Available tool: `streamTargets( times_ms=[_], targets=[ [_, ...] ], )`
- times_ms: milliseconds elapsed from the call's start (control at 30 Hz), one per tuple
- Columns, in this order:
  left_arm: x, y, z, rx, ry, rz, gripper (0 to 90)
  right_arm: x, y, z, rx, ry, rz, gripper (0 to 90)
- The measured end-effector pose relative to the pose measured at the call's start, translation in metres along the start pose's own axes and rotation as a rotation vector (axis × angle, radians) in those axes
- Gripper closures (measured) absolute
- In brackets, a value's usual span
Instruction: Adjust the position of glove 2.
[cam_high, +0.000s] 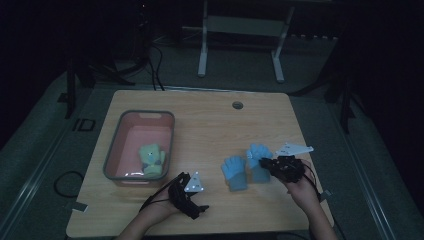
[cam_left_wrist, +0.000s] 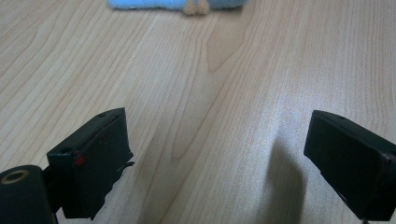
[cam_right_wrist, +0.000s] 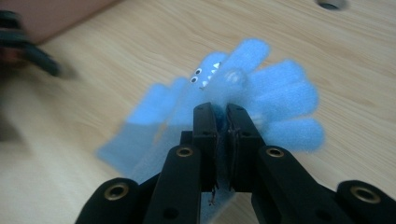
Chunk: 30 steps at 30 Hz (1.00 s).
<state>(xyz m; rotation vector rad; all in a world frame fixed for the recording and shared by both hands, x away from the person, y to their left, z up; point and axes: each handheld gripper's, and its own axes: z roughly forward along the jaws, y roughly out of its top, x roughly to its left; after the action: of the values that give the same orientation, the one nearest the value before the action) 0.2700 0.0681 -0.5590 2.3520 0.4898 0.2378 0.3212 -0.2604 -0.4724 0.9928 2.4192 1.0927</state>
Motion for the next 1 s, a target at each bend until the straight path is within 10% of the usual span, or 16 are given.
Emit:
streamTargets(
  times_ms=[500, 1000],
  targets=[
    [0.0, 0.0, 0.0, 0.01, 0.0, 0.005, 7.3, 0.029, 0.013, 0.042, 0.06, 0.181, -0.06, 83.9],
    [0.0, 0.0, -0.001, 0.001, -0.002, 0.003, 7.3, 0.023, -0.005, 0.079, 0.152, 0.153, -0.055, 82.6]
  ],
)
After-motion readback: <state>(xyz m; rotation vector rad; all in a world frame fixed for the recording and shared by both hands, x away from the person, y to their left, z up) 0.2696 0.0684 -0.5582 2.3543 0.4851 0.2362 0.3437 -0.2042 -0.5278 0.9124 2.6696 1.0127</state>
